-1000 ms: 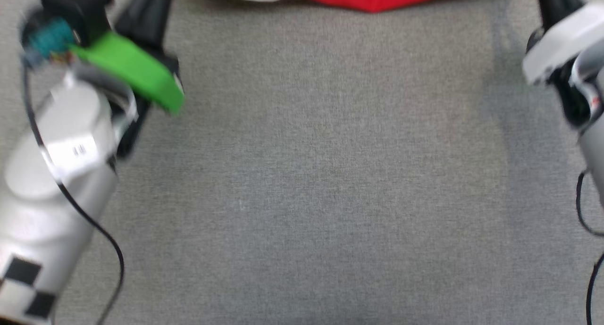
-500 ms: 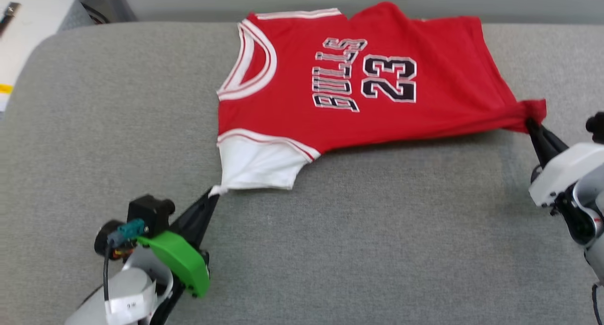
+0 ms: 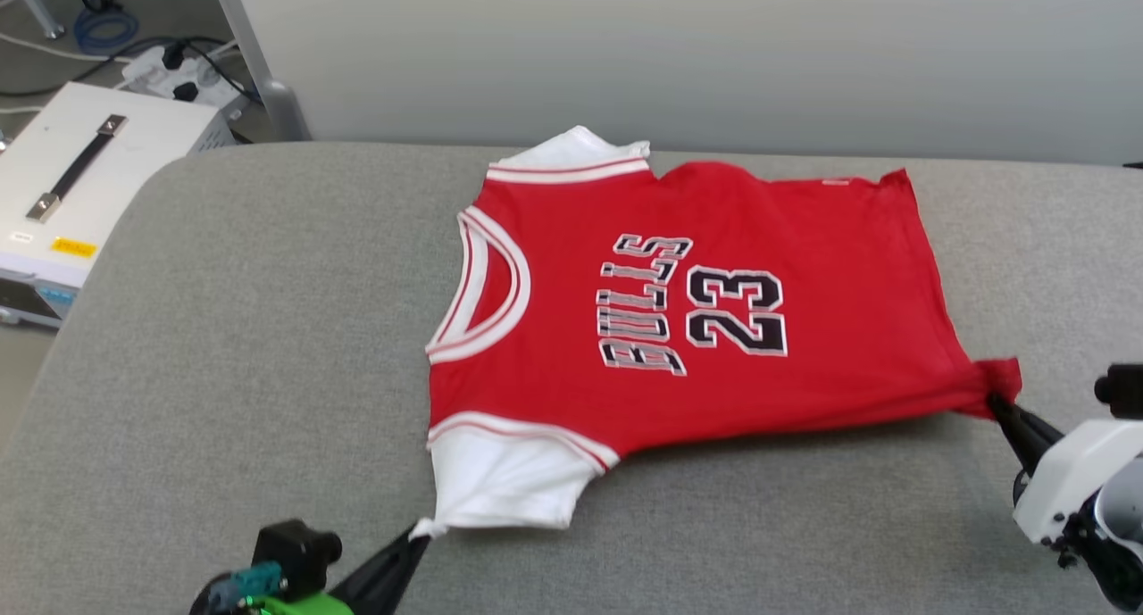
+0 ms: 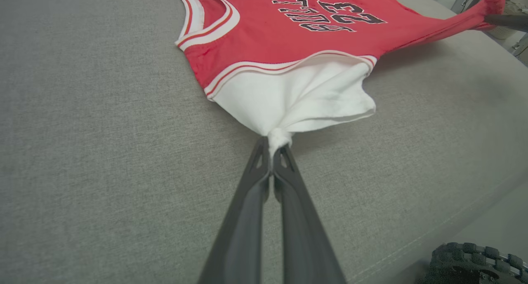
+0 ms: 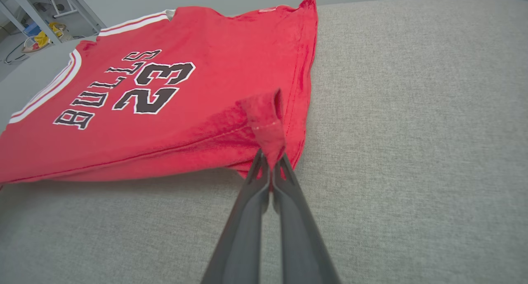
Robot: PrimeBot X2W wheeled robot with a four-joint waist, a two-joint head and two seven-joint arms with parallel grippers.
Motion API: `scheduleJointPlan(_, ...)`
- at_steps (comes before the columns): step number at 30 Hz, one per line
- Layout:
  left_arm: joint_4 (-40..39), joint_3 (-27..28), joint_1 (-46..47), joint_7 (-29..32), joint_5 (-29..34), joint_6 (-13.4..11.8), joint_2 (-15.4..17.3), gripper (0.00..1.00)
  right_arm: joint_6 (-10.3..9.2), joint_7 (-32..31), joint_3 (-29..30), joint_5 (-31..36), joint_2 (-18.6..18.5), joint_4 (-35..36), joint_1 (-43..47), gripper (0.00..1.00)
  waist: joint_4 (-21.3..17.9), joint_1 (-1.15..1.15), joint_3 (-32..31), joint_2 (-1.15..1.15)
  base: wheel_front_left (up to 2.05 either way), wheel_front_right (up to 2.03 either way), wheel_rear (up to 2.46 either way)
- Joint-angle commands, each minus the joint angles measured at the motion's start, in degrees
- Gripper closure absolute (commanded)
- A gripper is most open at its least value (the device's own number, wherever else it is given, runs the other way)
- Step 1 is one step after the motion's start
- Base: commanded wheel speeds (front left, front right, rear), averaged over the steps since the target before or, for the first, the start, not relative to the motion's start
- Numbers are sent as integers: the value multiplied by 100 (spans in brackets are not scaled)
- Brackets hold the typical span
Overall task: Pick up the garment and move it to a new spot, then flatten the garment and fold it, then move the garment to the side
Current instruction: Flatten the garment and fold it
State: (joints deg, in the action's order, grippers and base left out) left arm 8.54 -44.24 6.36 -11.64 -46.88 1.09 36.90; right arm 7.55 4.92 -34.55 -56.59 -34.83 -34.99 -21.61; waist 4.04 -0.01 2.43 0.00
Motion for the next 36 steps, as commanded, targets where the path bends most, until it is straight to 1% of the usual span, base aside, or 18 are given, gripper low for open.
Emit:
scheduleJointPlan(1, -144, -24, -212, 7, -73, -39, 93, 100, -6, -2, 33, -113, -53, 83, 194, 100, -1, 1, -213, 0, 0, 0, 0)
scheduleJointPlan(6, -647, -104, -742, 77, -206, -226, 275, 100, -6, -53, 138, -288, -148, 420, 755, 100, 21, 1, -351, 0, 0, 0, 0)
scheduleJointPlan(11, -998, -160, -1100, 213, -364, -346, 437, 100, -6, -211, 286, -443, -253, 731, 1388, 100, 77, 1, -427, 0, 0, 0, 0)
scheduleJointPlan(16, -1172, -145, -1110, 180, -347, -405, 444, 100, -6, -205, 539, -527, -251, 1108, 1865, 100, 131, 1, -407, 0, 0, 0, 0)
scheduleJointPlan(21, -1261, 33, -751, 56, -229, -428, 379, 100, -6, -4, 939, -417, -294, 1605, 2200, 100, 142, 1, -293, 0, 0, 0, 0)
scheduleJointPlan(26, -1312, 235, -218, 97, -201, -397, 305, 100, -6, 16, 1405, -231, -269, 1916, 2239, 100, 61, 1, -107, 0, 0, 0, 0)
scheduleJointPlan(31, -1219, 313, 563, 451, -87, -284, 285, 100, -6, -213, 1838, -11, -164, 2200, 2093, 100, -65, 1, 177, 0, 0, 0, 0)
scheduleJointPlan(36, -925, 322, 1246, 982, -121, -109, 298, 100, -6, -587, 2026, 280, 49, 2391, 1839, 100, -241, 1, 423, 0, 0, 0, 0)
